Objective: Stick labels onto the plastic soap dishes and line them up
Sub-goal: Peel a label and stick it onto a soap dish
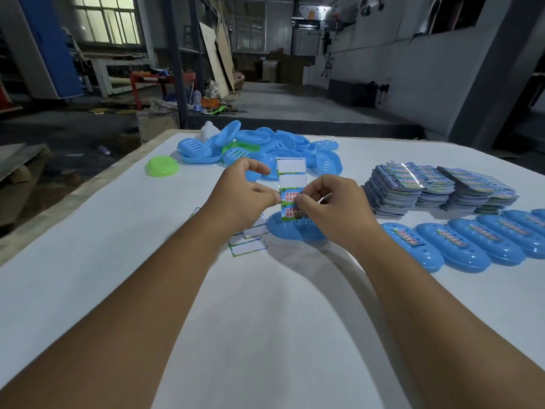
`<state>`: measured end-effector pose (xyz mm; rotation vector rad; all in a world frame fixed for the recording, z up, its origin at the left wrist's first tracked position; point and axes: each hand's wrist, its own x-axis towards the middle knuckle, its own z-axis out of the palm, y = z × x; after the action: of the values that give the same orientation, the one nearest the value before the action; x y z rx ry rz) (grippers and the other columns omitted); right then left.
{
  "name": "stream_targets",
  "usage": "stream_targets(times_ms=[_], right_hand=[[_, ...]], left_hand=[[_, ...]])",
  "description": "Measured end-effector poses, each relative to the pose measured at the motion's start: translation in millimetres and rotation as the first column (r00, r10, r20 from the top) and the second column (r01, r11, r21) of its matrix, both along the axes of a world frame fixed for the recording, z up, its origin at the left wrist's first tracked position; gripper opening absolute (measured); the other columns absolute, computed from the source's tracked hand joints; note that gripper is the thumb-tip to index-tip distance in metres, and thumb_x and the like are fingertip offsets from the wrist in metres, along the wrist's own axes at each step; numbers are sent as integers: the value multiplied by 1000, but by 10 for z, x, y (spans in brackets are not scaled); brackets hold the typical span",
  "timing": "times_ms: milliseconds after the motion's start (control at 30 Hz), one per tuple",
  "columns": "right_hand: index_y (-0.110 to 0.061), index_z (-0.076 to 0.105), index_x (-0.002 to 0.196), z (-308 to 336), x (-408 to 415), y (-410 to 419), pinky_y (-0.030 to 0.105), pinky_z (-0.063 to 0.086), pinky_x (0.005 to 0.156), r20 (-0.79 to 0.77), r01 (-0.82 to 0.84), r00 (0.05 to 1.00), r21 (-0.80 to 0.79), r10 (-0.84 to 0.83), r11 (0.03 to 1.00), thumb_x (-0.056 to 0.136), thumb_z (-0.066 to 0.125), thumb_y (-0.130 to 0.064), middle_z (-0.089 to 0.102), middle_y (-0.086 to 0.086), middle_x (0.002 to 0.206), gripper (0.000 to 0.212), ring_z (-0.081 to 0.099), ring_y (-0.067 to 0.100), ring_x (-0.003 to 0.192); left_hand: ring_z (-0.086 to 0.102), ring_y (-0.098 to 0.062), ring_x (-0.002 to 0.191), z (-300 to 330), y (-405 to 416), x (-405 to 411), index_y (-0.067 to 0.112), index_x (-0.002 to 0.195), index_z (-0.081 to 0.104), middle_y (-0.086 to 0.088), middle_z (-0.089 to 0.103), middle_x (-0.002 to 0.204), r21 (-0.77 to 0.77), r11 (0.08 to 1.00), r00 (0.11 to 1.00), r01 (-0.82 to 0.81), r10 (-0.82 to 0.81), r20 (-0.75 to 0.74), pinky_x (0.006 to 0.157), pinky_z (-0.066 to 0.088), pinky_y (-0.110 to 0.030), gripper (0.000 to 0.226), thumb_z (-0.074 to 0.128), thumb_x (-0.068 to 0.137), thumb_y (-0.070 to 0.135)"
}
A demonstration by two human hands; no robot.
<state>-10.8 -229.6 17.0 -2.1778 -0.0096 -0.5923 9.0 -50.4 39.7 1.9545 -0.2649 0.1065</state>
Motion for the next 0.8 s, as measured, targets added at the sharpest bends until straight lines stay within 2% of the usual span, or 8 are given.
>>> stream_targets(times_ms=[67,167,200,300,400,600,700,800], right_hand=[[-23,72,72,4,-17,29,24,50,59,-14,-33,999,-1,33,999,83,76,-30,71,-16,65,14,62,-1,58],[-22,77,73,19,-43,59,29,56,61,-55,-75,996,2,75,997,83,73,-33,73,-13,64,15,69,4,62],[-23,78,72,23,-52,63,26,54,57,-54,-83,995,-5,83,997,83,72,-33,73,-13,63,16,68,4,59],[-27,77,64,35,-78,65,13,35,43,-29,-78,997,-35,77,996,83,71,-32,67,-14,53,21,52,2,43],[-26,76,61,38,-81,85,12,32,43,-30,-50,998,-68,48,996,82,68,-32,65,-13,51,23,49,3,43],[-17,76,64,38,-55,96,28,45,52,-21,-27,999,-108,25,994,80,63,-27,67,-4,55,23,50,6,48],[-15,77,68,31,-40,83,27,44,52,-22,-40,999,-101,38,994,82,64,-28,69,0,58,23,48,7,49],[-19,76,63,24,-48,84,24,38,49,-19,-55,998,-94,53,994,83,65,-30,66,-2,55,25,45,6,47]], left_hand=[[69,-5,74,-19,-15,-12,34,97,51,20,75,75,9,1000,1000,3,-3,24,56,45,-15,35,79,81,21],[70,-6,74,-58,-40,-18,34,96,50,17,75,77,35,999,996,6,-9,86,68,51,-25,34,77,81,20],[71,-7,78,-70,-47,-18,34,95,50,16,75,77,45,999,994,3,-8,107,73,53,-29,33,77,81,19],[71,-9,80,-98,-74,-17,32,94,51,12,76,77,57,998,989,-8,0,149,80,57,-35,31,76,81,18],[71,-14,77,-110,-110,-31,31,91,50,7,76,78,75,997,986,-18,5,170,74,59,-35,29,73,81,16],[62,-9,64,-98,-139,-59,31,88,48,4,72,78,106,994,979,-31,9,204,64,51,-26,27,69,82,15],[62,-11,66,-95,-141,-63,30,88,48,3,72,78,116,993,978,-39,15,207,64,50,-25,26,69,82,16],[62,-16,68,-101,-138,-62,30,88,49,1,73,81,98,994,981,-36,17,191,63,52,-28,26,69,82,15]])
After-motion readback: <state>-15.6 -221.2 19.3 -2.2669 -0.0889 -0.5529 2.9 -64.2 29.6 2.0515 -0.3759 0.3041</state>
